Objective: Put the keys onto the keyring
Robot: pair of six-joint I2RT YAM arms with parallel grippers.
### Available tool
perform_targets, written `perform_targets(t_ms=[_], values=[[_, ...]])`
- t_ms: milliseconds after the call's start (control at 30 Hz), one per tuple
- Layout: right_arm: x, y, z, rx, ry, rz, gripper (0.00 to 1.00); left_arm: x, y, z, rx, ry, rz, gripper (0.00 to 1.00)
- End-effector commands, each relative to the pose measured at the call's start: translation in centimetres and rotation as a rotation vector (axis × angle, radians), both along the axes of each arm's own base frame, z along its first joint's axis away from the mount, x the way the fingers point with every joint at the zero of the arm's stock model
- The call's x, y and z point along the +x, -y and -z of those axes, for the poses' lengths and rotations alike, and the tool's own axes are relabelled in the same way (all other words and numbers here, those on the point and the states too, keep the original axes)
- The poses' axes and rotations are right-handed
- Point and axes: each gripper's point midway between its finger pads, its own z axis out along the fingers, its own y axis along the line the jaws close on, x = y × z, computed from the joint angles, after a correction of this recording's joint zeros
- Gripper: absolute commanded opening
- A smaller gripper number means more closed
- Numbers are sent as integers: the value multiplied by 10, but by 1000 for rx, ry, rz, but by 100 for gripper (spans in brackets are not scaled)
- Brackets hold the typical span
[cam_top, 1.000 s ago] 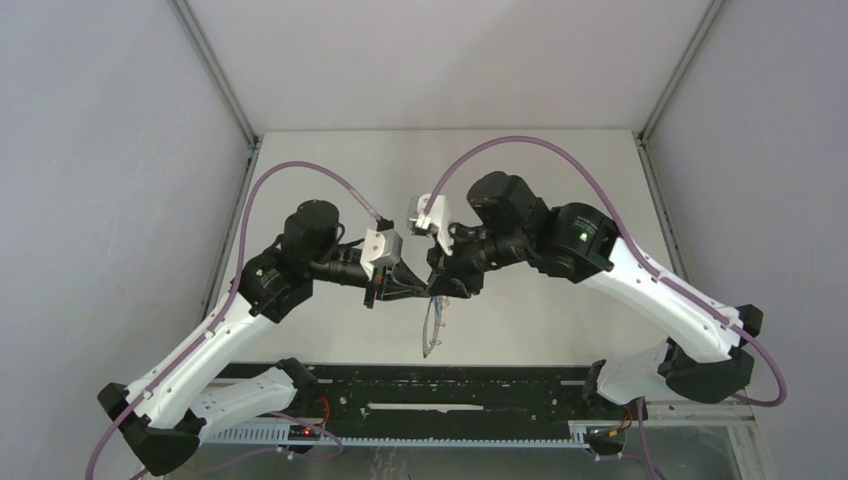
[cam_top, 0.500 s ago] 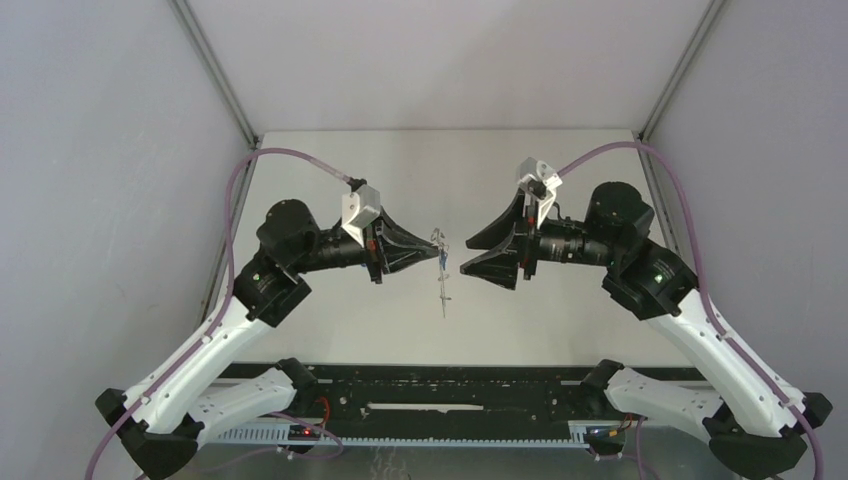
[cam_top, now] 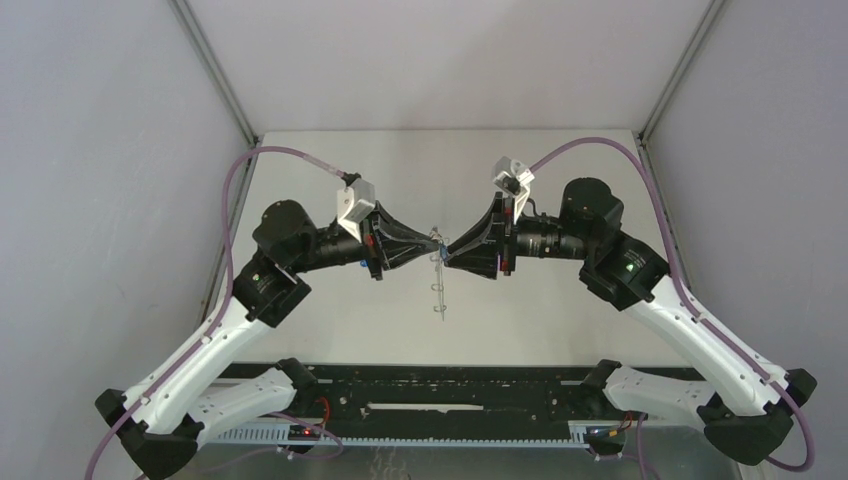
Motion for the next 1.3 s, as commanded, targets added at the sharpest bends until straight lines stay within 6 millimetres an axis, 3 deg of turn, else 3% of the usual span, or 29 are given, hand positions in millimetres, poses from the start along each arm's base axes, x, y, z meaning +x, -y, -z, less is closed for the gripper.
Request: perform_targets(t_ms=[0, 100, 467, 533, 633, 733, 800, 1000, 1267], values=[[3, -4, -10, 32, 22, 10, 38, -13, -4, -25, -66, 63, 37, 0], [4, -6, -7, 27, 13, 11, 32, -18, -4, -27, -68, 70, 63, 0], [5, -12, -9, 26, 57, 54, 27, -25, -5, -28, -74, 79, 90, 0], [2, -14, -9, 22, 73, 48, 31, -25, -5, -28, -74, 82, 90, 0], [-2, -17, -5, 4, 92, 58, 49, -24, -6, -27, -74, 84, 79, 0], [-2, -18, -4, -8, 114, 84, 50, -19, -6, -27, -77, 82, 53, 0], [0, -19, -4, -12, 129, 107, 46, -18, -7, -27, -79, 83, 44, 0], [4, -9, -11, -9, 168, 177, 19, -15, -8, -24, -75, 83, 25, 0], [-10, -1, 8, -79, 130, 124, 12, -13, -8, -23, -77, 87, 13, 0]])
